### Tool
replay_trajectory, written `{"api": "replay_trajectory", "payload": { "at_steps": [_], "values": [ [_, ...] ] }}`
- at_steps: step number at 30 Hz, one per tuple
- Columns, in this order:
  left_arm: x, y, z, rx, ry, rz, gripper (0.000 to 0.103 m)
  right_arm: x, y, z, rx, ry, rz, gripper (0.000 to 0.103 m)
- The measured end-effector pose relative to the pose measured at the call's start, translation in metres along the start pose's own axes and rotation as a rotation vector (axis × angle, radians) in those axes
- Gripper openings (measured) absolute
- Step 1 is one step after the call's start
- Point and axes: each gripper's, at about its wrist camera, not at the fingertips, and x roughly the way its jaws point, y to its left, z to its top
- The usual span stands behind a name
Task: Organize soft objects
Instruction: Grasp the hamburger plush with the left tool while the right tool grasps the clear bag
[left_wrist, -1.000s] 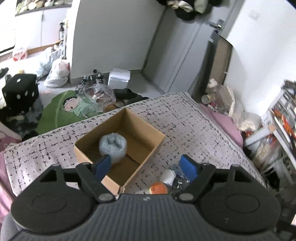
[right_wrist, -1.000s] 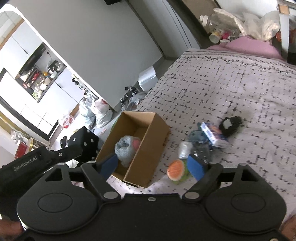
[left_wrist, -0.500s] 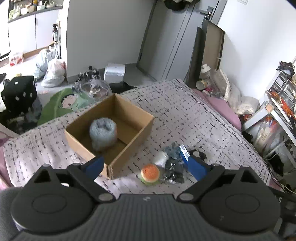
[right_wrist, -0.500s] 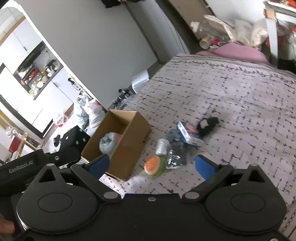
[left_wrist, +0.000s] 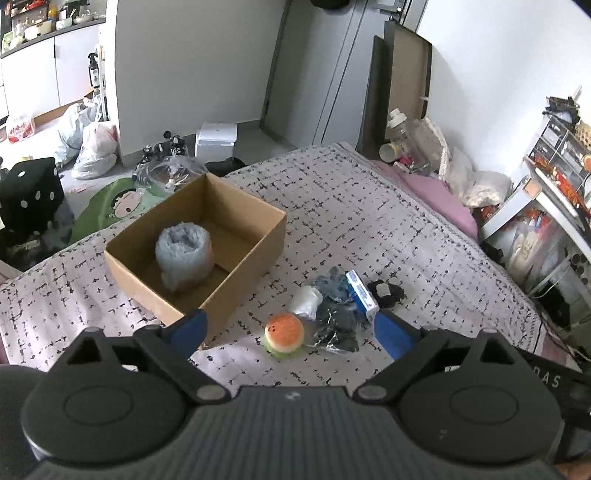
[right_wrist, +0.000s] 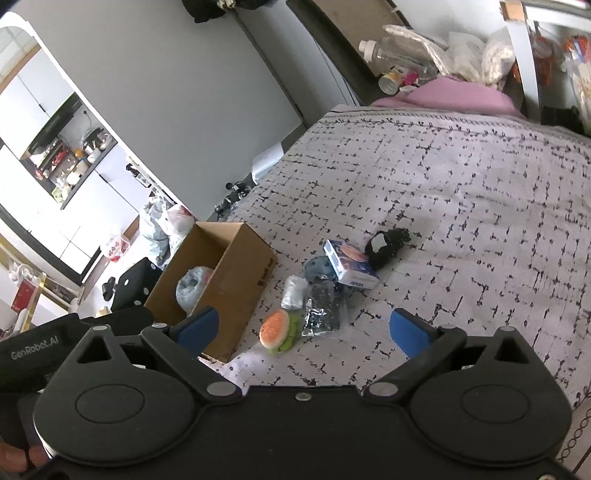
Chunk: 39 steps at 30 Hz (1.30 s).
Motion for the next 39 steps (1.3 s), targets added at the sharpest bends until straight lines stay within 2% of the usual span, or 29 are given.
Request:
{"api": "replay_trajectory", "payload": {
  "at_steps": [6,9,13,19,23,31,39],
  "values": [
    [0.014,-0.003,-0.008,0.010,-0.030,0.000,0.096,0.006,-0.013,-0.004,0.040,-0.022,0.015,0.099],
    [0.023,-0.005,-0.010,0.012,-0.033,0.007,0.095,0.012,-0.027,-0.003,0.114,-0.013,0.034,0.097],
    [0.036,-0.003,-0.013,-0.006,-0.011,0.002,0.093,0.024,-0.038,0.000,0.183,0.007,0.058,0.092],
    [0.061,-0.003,-0.015,-0.018,0.022,-0.003,0.093,0.046,-0.045,0.004,0.212,0.052,0.047,0.089],
    [0.080,-0.001,-0.018,-0.018,0.058,-0.006,0.091,0.061,-0.050,0.005,0.257,0.088,0.078,0.088],
    [0.109,0.005,-0.021,-0.032,0.102,0.008,0.090,0.097,-0.045,0.010,0.237,0.150,0.050,0.088],
    [0.137,0.004,-0.022,-0.023,0.150,0.012,0.084,0.124,-0.043,0.011,0.233,0.204,0.037,0.079]
  ]
}}
